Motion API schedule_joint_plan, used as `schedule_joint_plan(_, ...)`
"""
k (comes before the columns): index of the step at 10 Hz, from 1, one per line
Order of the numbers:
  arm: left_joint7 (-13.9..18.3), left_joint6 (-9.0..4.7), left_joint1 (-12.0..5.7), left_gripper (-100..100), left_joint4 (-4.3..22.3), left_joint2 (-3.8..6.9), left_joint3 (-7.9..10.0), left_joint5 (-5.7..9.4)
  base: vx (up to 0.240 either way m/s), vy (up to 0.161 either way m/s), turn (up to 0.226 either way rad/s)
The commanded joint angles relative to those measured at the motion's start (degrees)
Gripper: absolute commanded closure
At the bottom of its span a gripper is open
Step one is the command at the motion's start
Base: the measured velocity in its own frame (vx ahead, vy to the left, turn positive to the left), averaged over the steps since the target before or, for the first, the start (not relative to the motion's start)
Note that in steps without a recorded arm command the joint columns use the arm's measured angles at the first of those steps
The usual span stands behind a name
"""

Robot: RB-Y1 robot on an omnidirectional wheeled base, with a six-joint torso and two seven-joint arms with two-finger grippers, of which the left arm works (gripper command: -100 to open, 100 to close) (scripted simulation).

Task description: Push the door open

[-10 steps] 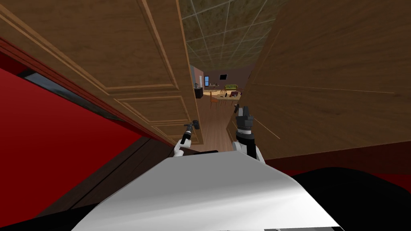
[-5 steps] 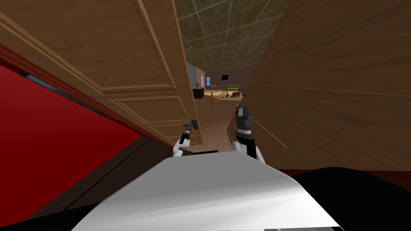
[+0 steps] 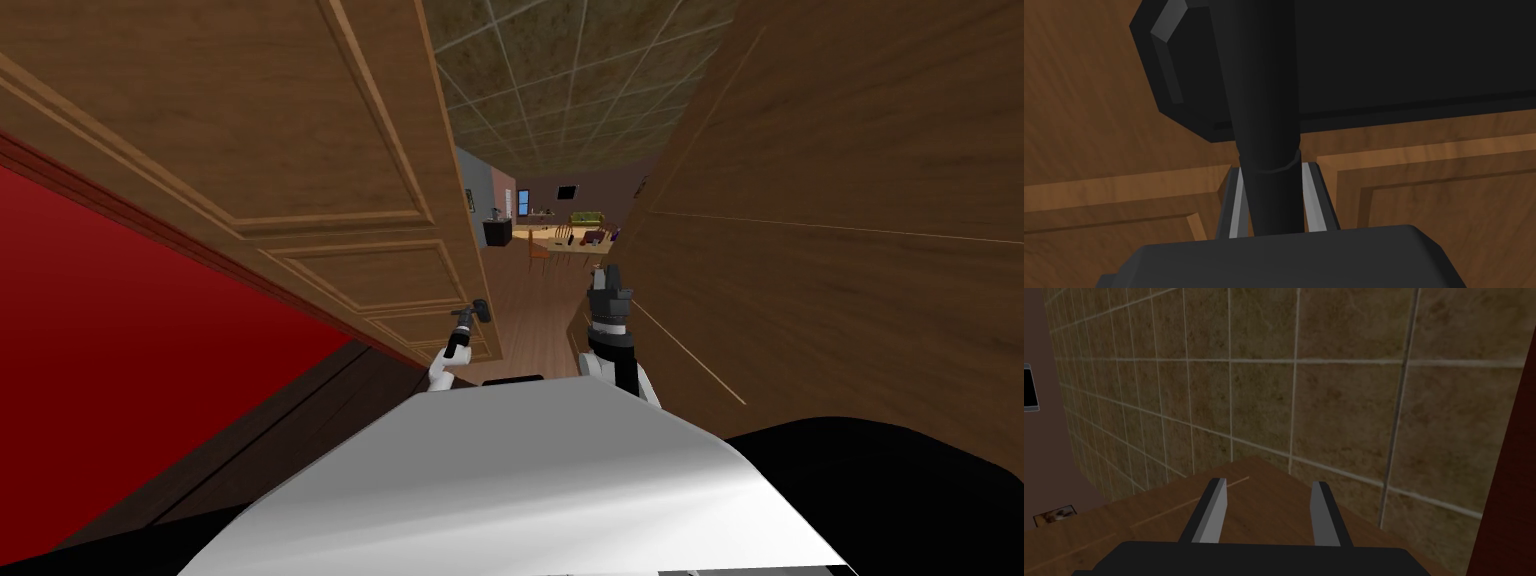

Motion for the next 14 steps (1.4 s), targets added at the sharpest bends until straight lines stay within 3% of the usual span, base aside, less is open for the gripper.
schedule_joint_plan(1, -0.4, 0.06, -0.12, 100, -0.5, 0.11, 2.00, 0.19, 0.160, -0.124, 0.085)
schedule_joint_plan(8, -1.3, 0.08, -0.98, 100, 0.5, -1.35, 6.31, 0.70, 0.157, -0.115, 0.079)
schedule_joint_plan(9, -1.2, 0.15, -0.55, 100, 0.5, -1.30, 5.90, 0.64, 0.079, -0.037, 0.033)
schedule_joint_plan(14, -1.6, 0.18, -0.71, 100, 0.6, 0.03, 8.84, 1.05, 0.178, -0.047, 0.048)
